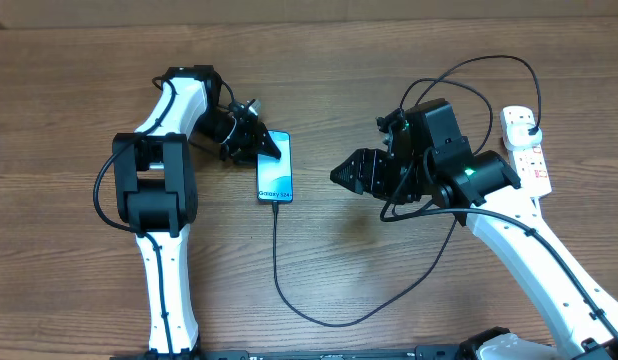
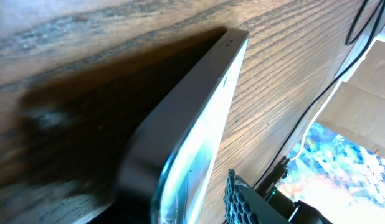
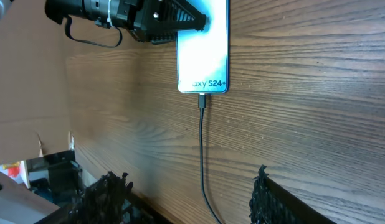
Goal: Plug charger to phone and switch on socket
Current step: 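Lower the phone flat onto the table with the left gripper and release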
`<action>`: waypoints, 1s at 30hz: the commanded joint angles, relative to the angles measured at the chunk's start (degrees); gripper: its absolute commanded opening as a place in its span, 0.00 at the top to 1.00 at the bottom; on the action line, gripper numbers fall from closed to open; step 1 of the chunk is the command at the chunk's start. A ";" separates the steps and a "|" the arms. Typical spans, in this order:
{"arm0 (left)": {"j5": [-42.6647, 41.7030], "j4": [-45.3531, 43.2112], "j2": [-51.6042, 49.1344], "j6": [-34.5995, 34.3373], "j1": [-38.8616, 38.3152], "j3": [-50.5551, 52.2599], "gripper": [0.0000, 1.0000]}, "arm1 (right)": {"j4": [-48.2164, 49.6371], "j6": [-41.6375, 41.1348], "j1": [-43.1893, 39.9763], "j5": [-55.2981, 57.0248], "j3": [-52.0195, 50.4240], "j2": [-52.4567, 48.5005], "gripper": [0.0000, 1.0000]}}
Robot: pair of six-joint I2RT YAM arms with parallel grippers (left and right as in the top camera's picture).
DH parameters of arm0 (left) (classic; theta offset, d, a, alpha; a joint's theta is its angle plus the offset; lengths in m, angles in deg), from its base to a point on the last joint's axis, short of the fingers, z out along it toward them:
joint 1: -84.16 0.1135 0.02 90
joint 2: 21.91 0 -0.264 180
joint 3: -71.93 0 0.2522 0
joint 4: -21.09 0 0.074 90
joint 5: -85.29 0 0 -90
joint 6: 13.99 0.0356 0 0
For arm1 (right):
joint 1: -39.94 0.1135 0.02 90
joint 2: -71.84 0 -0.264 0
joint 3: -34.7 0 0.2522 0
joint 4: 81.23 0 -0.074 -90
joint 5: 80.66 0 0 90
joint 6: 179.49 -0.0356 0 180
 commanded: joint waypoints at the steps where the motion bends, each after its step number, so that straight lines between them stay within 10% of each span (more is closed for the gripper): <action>1: 8.83 0.15 -0.72 -0.66 0.00 -0.02 0.61 | -0.07 1.20 -0.22 0.59 0.20 -0.17 0.33; 23: 24.68 2.05 3.08 -8.70 0.04 -5.11 0.60 | -2.58 2.73 -3.06 4.22 0.26 -0.15 0.30; 30: 23.50 6.38 12.46 -8.74 0.04 -16.04 0.60 | -5.81 5.05 -13.44 4.22 1.90 -0.15 0.62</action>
